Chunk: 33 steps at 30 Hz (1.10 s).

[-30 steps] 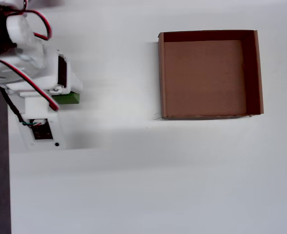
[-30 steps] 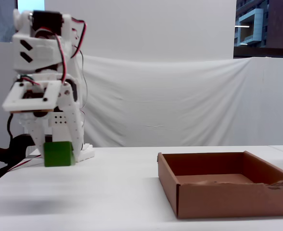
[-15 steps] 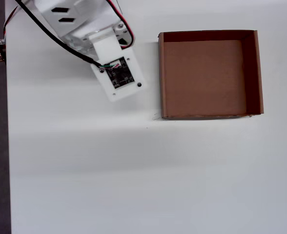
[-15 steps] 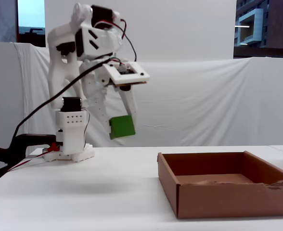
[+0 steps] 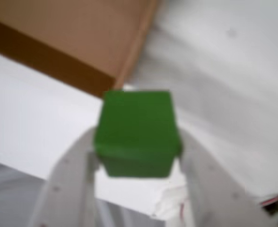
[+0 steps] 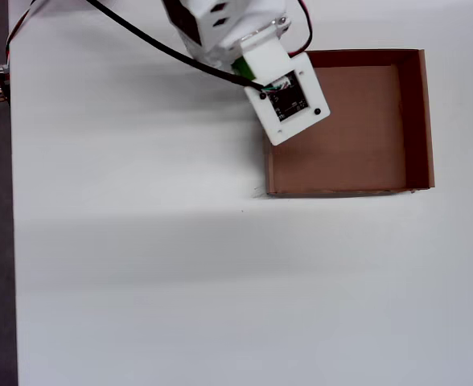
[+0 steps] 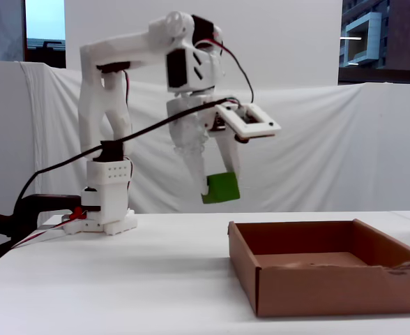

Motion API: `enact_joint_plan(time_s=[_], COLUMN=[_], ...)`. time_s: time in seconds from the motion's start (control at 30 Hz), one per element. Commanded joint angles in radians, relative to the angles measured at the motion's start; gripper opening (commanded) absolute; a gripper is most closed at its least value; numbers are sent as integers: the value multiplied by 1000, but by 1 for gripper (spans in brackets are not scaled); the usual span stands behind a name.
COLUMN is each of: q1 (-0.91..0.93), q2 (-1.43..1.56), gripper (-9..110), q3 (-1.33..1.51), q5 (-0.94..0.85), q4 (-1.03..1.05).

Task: Grasp a green cube and put it in a box.

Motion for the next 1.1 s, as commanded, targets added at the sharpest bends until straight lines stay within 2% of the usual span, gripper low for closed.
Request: enact_joint_plan(time_s=[0.0, 0.47, 0.77, 1.07], q1=[-21, -80, -74, -74], q2=[-18, -227, -417, -495], gripper=[15, 15, 15, 15], q3=[-118, -319, -555, -612], q5=[3, 29, 32, 32], q4=[14, 46, 98, 104])
